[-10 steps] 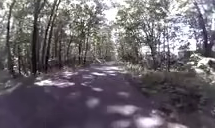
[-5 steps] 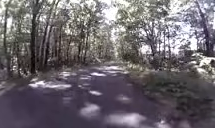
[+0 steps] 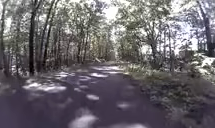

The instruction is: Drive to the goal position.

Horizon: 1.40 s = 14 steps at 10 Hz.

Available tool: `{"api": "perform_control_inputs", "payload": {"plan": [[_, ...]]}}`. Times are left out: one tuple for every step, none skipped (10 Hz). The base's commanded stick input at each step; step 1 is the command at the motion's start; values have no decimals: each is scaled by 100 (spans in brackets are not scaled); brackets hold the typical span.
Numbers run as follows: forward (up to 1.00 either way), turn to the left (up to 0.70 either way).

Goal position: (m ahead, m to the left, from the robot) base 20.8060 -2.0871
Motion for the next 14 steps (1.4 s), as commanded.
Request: {"api": "perform_control_inputs", "payload": {"plan": [[45,0],[45,0],[45,0],[45,0],[45,0],[45,0],[45,0],[45,0],[45,0],[45,0],[45,0],[45,0],[45,0],[45,0]]}}
